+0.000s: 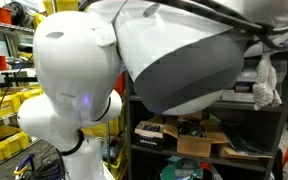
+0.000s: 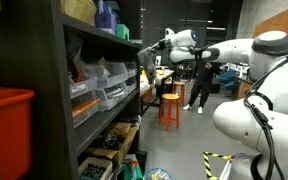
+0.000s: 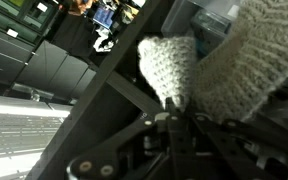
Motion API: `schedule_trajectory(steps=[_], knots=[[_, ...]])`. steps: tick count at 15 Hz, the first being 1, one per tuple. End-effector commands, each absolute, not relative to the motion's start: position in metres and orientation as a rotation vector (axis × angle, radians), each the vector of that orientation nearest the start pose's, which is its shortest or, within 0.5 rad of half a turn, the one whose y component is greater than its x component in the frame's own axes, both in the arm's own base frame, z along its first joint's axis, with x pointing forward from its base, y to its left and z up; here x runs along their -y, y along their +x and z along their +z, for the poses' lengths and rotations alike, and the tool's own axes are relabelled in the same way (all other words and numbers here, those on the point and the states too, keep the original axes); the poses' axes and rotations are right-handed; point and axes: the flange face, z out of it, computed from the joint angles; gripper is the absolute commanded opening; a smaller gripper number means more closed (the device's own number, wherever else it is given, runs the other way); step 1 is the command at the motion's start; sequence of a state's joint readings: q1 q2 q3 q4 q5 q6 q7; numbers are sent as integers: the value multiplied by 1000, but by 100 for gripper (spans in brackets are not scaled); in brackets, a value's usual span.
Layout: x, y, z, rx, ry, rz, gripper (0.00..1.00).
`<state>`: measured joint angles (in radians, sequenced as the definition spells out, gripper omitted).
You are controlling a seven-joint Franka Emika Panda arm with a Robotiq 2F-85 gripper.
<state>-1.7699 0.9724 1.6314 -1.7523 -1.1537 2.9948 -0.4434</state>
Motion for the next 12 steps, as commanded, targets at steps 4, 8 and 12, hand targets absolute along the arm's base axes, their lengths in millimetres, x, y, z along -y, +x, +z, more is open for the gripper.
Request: schedule_trajectory(steps=[4,8,12], knots=[[285,526,603,911,-2537,-2226,1],[280,519,607,873,-2466,-2284,1],[277,500,616,843,-2396,-2366,1]])
